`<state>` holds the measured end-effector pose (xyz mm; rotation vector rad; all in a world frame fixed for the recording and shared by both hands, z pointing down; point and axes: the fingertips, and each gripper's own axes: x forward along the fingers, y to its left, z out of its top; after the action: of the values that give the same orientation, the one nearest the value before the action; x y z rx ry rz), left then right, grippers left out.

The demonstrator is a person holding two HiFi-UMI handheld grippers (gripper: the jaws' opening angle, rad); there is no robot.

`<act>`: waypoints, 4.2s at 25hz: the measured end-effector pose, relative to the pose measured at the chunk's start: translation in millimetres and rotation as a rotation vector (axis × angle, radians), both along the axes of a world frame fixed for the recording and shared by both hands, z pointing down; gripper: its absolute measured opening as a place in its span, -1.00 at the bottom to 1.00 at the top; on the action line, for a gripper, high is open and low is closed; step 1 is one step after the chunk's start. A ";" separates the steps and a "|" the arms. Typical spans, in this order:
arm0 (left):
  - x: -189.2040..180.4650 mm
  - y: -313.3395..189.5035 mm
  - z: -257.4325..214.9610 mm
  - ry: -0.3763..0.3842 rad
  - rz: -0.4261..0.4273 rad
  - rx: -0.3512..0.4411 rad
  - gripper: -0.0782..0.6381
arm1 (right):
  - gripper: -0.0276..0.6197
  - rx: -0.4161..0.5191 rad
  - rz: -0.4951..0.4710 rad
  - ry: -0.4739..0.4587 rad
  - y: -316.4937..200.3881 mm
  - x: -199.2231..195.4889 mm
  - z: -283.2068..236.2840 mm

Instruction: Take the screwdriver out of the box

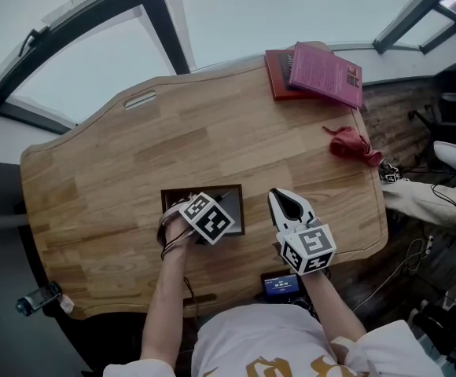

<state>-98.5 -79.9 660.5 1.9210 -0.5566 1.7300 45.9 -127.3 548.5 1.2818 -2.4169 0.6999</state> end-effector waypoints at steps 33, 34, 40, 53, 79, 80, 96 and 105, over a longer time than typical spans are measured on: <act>-2.0 6.4 -21.4 -0.009 0.030 0.071 -0.56 | -0.82 0.035 0.016 -0.005 20.6 16.9 -17.6; -2.0 6.1 -22.7 -0.005 0.023 0.076 -0.56 | -0.82 0.038 0.017 -0.005 21.1 17.2 -18.7; -0.8 6.7 -31.7 0.006 0.009 0.099 -0.56 | -0.82 0.059 0.023 -0.003 23.9 20.3 -28.2; 9.8 7.8 -54.4 0.051 -0.036 0.155 -0.56 | -0.82 0.091 0.032 -0.008 31.9 24.6 -43.5; -10.5 14.9 -117.6 0.254 -0.310 0.402 -0.56 | -0.82 0.178 0.046 -0.013 56.0 17.7 -85.0; -10.2 17.0 -119.6 0.259 -0.313 0.410 -0.56 | -0.82 0.181 0.046 -0.014 57.8 16.5 -86.9; -11.6 35.3 -143.8 0.341 -0.373 0.526 -0.56 | -0.82 0.221 0.037 -0.015 83.5 12.9 -107.5; -7.9 52.5 -191.5 0.484 -0.446 0.649 -0.56 | -0.82 0.247 0.004 -0.034 91.3 -0.3 -118.7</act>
<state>-106.4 -27.4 468.9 2.2878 -1.3405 0.8073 45.6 -35.9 429.8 1.3754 -2.5923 0.4370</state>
